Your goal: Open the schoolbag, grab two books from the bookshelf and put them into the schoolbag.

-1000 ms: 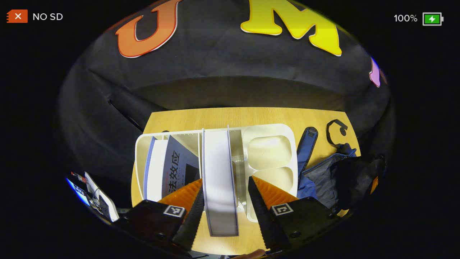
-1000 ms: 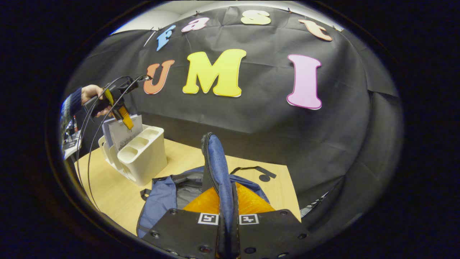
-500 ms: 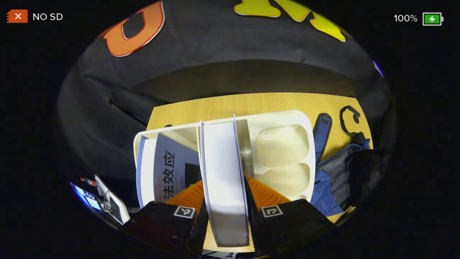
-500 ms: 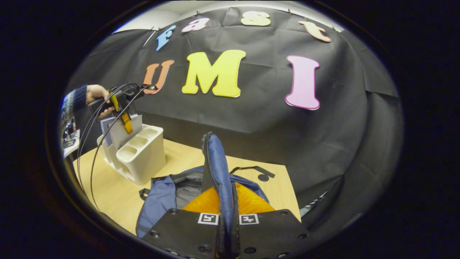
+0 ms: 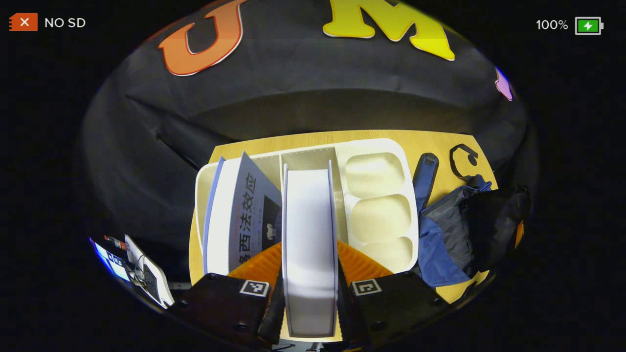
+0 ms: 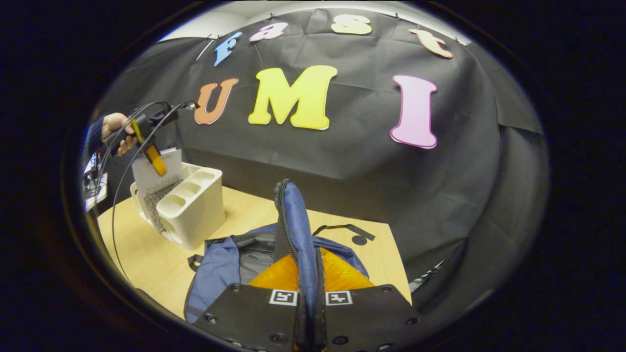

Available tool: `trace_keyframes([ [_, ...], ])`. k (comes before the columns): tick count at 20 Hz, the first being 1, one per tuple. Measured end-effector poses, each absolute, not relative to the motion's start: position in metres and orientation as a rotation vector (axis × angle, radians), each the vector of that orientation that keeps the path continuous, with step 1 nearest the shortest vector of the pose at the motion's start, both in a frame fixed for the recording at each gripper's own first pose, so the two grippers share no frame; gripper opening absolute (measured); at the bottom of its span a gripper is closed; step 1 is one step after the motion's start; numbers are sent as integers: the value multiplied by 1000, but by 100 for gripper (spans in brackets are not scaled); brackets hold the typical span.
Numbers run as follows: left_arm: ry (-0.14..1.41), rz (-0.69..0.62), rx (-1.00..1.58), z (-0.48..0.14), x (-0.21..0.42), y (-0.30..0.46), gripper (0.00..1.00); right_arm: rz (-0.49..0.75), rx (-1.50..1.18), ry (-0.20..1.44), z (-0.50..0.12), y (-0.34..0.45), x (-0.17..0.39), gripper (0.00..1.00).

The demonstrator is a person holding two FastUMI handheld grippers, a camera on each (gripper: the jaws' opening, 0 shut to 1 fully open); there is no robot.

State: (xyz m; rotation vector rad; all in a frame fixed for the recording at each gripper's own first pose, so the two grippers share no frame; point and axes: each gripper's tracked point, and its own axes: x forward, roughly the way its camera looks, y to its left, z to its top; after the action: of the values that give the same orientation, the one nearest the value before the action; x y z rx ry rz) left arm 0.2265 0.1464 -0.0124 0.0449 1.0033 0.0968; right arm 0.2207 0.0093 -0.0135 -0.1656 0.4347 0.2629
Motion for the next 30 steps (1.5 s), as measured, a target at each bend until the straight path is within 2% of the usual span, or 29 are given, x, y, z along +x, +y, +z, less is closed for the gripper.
trace_keyframes([
  [9,938,93,-41,0,133,147,46,261,-162,447,-23,17,226,6],
  [15,846,115,-337,11,86,138,46,258,-149,463,-25,18,228,6],
  [17,822,76,-452,12,74,121,46,258,-152,470,-26,19,229,6],
  [18,790,54,-512,15,72,112,43,257,-153,472,-26,19,230,6],
  [19,770,27,-550,15,70,104,50,256,-150,477,-27,20,230,6],
  [20,759,5,-578,16,67,97,46,256,-147,482,-28,21,230,6],
  [21,758,-16,-591,17,63,91,49,256,-146,487,-29,21,231,6],
  [23,766,-41,-619,11,56,81,46,253,-151,497,-30,20,231,6],
  [25,764,-80,-666,7,55,65,50,248,-158,499,-29,18,232,6],
  [26,757,-107,-699,7,55,56,45,245,-156,503,-28,17,233,6],
  [30,702,-182,-806,5,64,28,45,243,-152,517,-24,16,233,6],
])
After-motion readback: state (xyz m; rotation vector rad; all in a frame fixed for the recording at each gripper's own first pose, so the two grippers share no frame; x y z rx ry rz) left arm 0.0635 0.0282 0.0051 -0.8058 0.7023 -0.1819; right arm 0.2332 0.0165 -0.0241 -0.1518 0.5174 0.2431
